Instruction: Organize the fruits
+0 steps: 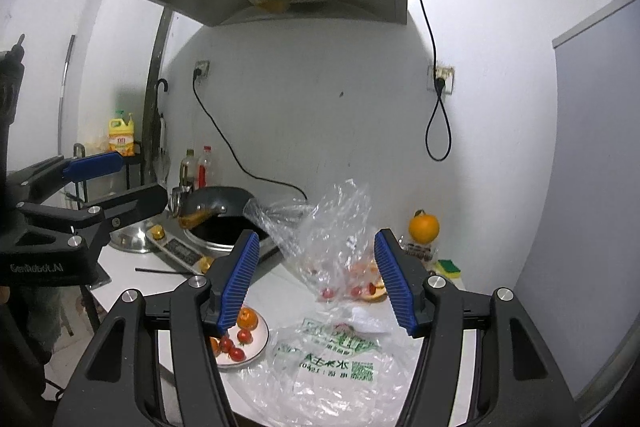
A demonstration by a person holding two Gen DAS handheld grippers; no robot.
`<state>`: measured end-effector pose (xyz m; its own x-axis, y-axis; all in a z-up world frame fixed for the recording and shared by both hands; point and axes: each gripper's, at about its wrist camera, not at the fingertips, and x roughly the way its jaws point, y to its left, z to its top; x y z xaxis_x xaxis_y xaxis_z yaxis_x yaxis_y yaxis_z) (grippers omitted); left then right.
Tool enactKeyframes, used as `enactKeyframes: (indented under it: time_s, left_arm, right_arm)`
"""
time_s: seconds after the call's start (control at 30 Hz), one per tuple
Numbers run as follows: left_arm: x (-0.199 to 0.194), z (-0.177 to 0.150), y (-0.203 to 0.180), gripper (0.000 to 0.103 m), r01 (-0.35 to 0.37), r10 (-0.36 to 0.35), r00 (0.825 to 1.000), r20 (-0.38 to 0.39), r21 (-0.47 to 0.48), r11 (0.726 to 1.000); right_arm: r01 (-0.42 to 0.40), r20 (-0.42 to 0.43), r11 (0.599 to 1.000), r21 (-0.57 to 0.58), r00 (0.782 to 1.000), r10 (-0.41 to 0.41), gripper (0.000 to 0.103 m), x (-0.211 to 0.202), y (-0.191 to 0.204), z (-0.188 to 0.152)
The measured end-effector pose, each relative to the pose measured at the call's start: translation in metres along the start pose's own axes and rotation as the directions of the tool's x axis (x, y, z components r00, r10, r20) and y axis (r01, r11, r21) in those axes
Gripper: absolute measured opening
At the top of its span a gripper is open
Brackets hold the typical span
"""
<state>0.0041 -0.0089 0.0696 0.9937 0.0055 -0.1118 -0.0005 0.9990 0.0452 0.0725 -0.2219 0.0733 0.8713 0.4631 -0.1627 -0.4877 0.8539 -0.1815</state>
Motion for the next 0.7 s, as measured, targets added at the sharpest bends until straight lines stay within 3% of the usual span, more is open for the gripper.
enactKeyframes:
  time_s: [0.53,0.7]
  left_arm:
    - [-0.027,0.044,0.008,0.092,-0.036,0.039,0.992,0.124,-0.026,0.999]
    - [-0.031,0.051,0.011,0.092,-0.047,0.052,0.989,0.141,-0.033,0.998]
  right_arm:
    - [0.037,0.121,0.999,0.005,0.992,-0.037,0.065,-0.027,-0.005,0.042]
    - [0.043,0.154,0.999,0.006,0.987,-0.043,0.071,-0.035,-0.005,0.052]
